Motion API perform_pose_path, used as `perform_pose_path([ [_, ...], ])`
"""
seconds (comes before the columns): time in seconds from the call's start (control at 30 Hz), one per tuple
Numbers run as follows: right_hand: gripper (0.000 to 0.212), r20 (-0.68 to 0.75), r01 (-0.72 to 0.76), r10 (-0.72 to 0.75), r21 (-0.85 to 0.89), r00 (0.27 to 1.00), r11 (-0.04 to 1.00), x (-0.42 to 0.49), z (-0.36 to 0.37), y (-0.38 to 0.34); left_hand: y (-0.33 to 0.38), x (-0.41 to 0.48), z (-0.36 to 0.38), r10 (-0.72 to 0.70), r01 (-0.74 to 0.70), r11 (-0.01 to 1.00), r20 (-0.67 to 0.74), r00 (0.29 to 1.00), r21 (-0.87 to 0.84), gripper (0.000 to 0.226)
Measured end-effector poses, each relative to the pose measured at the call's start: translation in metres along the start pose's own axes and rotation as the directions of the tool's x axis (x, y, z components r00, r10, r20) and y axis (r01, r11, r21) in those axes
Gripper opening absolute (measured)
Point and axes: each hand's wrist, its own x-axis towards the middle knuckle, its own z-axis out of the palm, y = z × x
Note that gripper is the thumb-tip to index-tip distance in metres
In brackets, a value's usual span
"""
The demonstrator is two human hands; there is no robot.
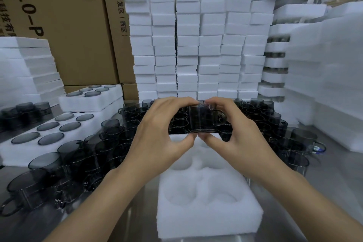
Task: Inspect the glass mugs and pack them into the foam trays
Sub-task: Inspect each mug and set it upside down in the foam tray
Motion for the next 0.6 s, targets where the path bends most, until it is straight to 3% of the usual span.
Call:
perform_pose_path([
  [0.13, 0.074, 0.009, -0.076, 0.075, 0.052, 0.997, 0.996, -0.0008, -0.0042, -0.0014, -0.0006, -0.0016, 0.0016, 0.026, -0.025, 0.997, -0.008, 1.000, 0.068, 0.064],
  [0.3, 0.049, 0.035, -0.170, 0.166, 0.208, 0.985, 0.963, 0.0045, -0.0057, -0.0009, -0.0001, -0.0036, 0.0031, 0.050, -0.051, 0.996, 0.022, 0.999, 0.069, 0.065],
  [0.37, 0.045, 0.061, -0.216, 0.208, 0.288, 0.976, 0.933, 0.0078, -0.0075, 0.0008, 0.0006, -0.0032, 0.0037, 0.004, -0.003, 1.000, 0.051, 0.999, -0.012, 0.065],
  [0.47, 0.045, 0.101, -0.249, 0.227, 0.380, 0.969, 0.891, 0.0090, -0.0081, 0.0019, 0.0006, -0.0011, 0.0019, -0.140, 0.179, 0.964, 0.194, 0.971, -0.197, 0.063],
  [0.6, 0.047, 0.120, -0.248, 0.218, 0.398, 0.969, 0.883, 0.0071, -0.0027, -0.0003, 0.0023, 0.0032, -0.0014, -0.254, 0.429, 0.737, 0.373, 0.892, -0.523, 0.048],
])
